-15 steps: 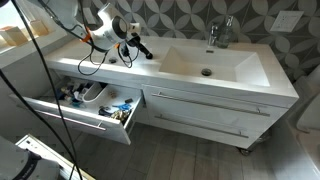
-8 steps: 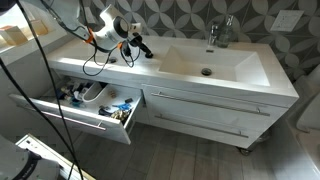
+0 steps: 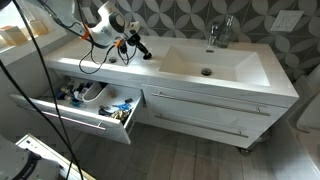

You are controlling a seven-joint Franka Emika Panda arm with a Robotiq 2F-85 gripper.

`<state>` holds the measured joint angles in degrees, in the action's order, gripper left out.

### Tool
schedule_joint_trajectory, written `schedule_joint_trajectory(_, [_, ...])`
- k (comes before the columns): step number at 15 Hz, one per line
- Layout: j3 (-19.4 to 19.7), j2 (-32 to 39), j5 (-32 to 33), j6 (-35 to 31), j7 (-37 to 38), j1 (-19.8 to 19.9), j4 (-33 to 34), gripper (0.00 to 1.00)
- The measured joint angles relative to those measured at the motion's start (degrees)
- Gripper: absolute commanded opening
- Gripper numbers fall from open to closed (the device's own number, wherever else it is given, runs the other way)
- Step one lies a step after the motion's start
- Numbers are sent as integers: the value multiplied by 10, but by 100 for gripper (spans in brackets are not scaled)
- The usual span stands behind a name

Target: Put the black thing into the drawer

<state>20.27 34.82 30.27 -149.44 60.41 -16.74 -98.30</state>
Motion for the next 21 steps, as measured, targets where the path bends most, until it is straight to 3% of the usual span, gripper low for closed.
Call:
schedule_joint_trajectory(5, [-40,-58,-5,65,-60,12,-37,9])
schedule_joint_trajectory(12, [-80,-226,-5,93,-104,36,-214,9])
schedule_joint_trajectory(16, [-115,-326,-1,92,-71,56,-346,9])
schedule_joint_trajectory(21, [-177,-401,5,48,36,95,-494,8])
